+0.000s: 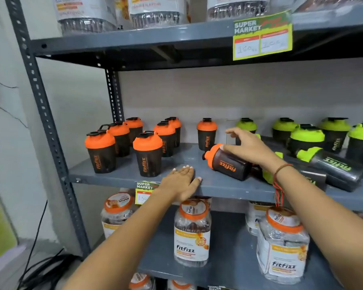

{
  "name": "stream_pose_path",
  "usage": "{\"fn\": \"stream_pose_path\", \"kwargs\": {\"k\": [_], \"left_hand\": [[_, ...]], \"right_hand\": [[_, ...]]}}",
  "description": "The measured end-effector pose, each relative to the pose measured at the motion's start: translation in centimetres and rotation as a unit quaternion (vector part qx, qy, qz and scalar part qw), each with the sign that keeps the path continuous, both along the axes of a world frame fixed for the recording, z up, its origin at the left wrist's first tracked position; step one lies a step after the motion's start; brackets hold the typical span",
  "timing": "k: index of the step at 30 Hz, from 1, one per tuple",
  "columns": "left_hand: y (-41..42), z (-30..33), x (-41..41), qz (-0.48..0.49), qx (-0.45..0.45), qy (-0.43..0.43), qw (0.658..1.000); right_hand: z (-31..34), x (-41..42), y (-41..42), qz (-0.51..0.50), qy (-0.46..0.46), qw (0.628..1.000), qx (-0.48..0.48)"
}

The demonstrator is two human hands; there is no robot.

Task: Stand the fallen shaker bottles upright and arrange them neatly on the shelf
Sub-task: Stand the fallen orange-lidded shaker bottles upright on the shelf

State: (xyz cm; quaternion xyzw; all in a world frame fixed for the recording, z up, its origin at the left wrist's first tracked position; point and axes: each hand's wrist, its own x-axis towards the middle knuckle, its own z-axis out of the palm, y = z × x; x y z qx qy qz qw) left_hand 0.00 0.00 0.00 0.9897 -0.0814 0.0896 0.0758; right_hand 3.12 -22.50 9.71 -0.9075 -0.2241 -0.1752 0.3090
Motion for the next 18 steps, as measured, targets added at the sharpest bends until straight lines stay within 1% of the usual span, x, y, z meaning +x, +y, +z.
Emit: {"fn": "stream_pose_path", "kwargs": {"k": [1,4,7,10,13,18], "left_hand": [[0.3,0.0,0.1,0.0,-0.001,0.006,1.0],[1.6,0.2,0.5,0.002,0.007,0.025,1.0],[2.0,0.2,0.9,-0.002,0.015,0.03,0.999],[2.1,0.1,1.2,-0.005,0.02,0.002,1.0],[2.1,-0.1,1.2,-0.008,0.027,-0.011,1.0],[2.1,-0.5,1.2,-0.006,0.027,-0.023,0.999]], "right_hand": [[0.1,0.6,0.1,-0.007,0.019,1.0,-0.005],[0.5,1.1,1.0,-0.042,0.058,0.993,-0.092],[0.3,2.2,2.5,-0.079,0.067,0.975,-0.195],[0.5,3.0,3.6,-0.115,0.06,0.953,-0.273],[0.6,3.7,4.7,-0.126,0.067,0.937,-0.32],[1.0,4.2,5.3,-0.141,0.087,0.925,-0.343]]}}
